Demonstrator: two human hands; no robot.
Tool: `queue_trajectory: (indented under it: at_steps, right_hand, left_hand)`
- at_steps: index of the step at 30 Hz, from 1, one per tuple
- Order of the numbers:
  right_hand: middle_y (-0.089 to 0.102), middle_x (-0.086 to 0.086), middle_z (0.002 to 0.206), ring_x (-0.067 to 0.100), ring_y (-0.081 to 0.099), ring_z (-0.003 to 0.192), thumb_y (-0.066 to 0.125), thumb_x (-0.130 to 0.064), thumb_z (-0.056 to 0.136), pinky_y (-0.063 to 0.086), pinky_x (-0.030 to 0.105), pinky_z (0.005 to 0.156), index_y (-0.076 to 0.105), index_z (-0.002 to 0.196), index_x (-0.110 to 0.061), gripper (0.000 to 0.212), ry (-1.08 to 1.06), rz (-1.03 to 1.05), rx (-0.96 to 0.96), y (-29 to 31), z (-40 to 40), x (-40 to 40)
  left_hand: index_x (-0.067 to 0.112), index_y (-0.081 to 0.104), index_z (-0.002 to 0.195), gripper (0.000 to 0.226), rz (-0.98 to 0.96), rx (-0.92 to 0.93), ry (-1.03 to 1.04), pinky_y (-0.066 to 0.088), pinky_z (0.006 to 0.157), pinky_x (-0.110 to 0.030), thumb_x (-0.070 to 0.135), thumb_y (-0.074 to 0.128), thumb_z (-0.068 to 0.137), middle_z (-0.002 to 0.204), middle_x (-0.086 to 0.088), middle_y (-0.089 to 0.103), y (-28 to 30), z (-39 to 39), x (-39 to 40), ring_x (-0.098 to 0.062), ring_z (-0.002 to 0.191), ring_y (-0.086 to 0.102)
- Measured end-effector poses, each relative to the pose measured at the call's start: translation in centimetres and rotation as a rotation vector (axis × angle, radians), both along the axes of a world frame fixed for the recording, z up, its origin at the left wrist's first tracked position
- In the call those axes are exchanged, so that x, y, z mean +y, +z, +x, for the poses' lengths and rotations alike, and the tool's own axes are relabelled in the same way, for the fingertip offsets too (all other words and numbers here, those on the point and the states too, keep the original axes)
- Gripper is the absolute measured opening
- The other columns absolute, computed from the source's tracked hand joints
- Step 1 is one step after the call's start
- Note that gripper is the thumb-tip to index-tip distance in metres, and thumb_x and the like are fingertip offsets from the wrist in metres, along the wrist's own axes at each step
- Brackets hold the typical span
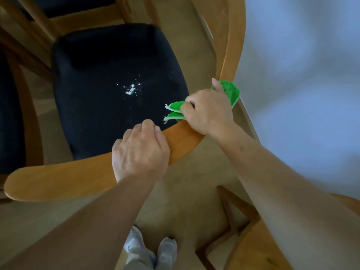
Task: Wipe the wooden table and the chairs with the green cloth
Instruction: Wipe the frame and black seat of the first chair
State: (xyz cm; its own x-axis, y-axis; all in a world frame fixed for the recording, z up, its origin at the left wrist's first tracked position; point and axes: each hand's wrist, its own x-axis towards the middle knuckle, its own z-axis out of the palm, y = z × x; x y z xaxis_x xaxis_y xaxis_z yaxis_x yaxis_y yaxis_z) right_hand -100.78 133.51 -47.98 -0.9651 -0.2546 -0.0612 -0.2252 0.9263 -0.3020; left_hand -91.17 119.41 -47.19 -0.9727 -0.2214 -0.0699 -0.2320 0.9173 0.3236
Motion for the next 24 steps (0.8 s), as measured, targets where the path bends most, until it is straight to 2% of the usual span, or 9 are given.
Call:
queue_trajectory:
  at_steps: [3,5,6,8,11,15,17,19,24]
  right_hand:
    - [0.042,-0.006,0.047,0.006,0.039,0.052,0.034,-0.033,0.084,0.020,0.032,0.114,0.036,0.045,-0.024,0.041,0.078,-0.026,-0.125,0.5,0.8,-1.2]
    - [0.039,-0.005,0.047,0.007,0.035,0.050,0.034,-0.034,0.082,0.032,0.030,0.087,0.038,0.046,-0.020,0.039,0.123,-0.022,-0.128,0.9,1.7,-2.2]
    - [0.037,-0.004,0.047,0.010,0.034,0.049,0.034,-0.034,0.081,0.027,0.030,0.072,0.038,0.047,-0.018,0.038,0.138,-0.016,-0.150,1.2,2.0,-2.6]
    - [0.037,-0.002,0.050,0.013,0.034,0.049,0.037,-0.032,0.086,0.020,0.030,0.065,0.039,0.049,-0.017,0.040,0.157,-0.028,-0.218,1.9,1.9,-3.1]
    - [0.040,-0.002,0.055,0.014,0.035,0.052,0.042,-0.026,0.094,0.023,0.033,0.067,0.039,0.051,-0.017,0.044,0.199,-0.002,-0.309,2.3,1.0,-3.0]
    - [0.046,-0.003,0.052,0.021,0.040,0.052,0.028,-0.037,0.088,0.026,0.032,0.068,0.039,0.051,-0.017,0.044,0.306,0.150,-0.182,2.6,-0.3,-1.0]
    - [0.056,0.006,0.058,0.028,0.049,0.061,0.015,-0.041,0.081,0.037,0.036,0.086,0.051,0.052,-0.017,0.052,0.310,0.280,-0.155,2.3,-2.4,0.9]
    - [0.062,0.012,0.063,0.029,0.053,0.070,0.013,-0.039,0.078,0.029,0.038,0.106,0.064,0.061,-0.012,0.060,0.298,0.386,-0.148,1.9,-3.9,1.8]
    - [0.060,0.004,0.062,0.027,0.059,0.073,0.030,-0.033,0.087,0.032,0.043,0.106,0.058,0.059,-0.021,0.041,0.152,0.335,-0.111,0.8,0.1,-1.1]
  left_hand:
    - [0.019,0.047,0.081,0.029,-0.022,-0.028,-0.012,0.030,0.065,-0.035,0.031,0.028,0.100,0.071,0.005,0.049,0.1,0.0,-0.1,-0.019,0.068,0.048]
    - [0.019,0.043,0.082,0.029,-0.026,-0.046,-0.016,0.029,0.066,-0.035,0.032,0.025,0.100,0.074,0.005,0.047,0.2,-0.3,-0.1,-0.019,0.069,0.045]
    - [0.019,0.042,0.082,0.029,-0.025,-0.059,-0.014,0.029,0.066,-0.036,0.033,0.024,0.100,0.075,0.005,0.046,0.3,-0.3,-0.1,-0.018,0.070,0.043]
    - [0.020,0.041,0.083,0.028,-0.027,-0.072,-0.016,0.030,0.067,-0.036,0.033,0.023,0.100,0.077,0.004,0.045,0.5,-0.3,-0.1,-0.018,0.072,0.041]
    - [0.020,0.039,0.083,0.026,-0.028,-0.085,-0.023,0.030,0.066,-0.037,0.033,0.025,0.100,0.077,0.003,0.045,0.5,-0.4,0.0,-0.018,0.071,0.040]
    - [0.021,0.039,0.081,0.026,-0.032,-0.098,-0.039,0.030,0.063,-0.036,0.033,0.025,0.099,0.073,0.002,0.048,0.5,-0.5,-0.3,-0.019,0.067,0.040]
    - [0.022,0.040,0.081,0.027,-0.029,-0.120,-0.056,0.029,0.062,-0.035,0.033,0.023,0.099,0.071,0.005,0.044,0.6,-0.5,-0.3,-0.018,0.066,0.040]
    - [0.020,0.046,0.080,0.032,-0.052,-0.112,-0.057,0.029,0.060,-0.034,0.032,0.022,0.098,0.070,0.005,0.042,0.7,-0.5,-0.3,-0.017,0.064,0.039]
    - [0.017,0.053,0.085,0.034,-0.032,-0.155,-0.078,0.030,0.061,-0.034,0.032,0.025,0.099,0.074,0.000,0.056,0.8,-0.6,-0.5,-0.020,0.066,0.045]
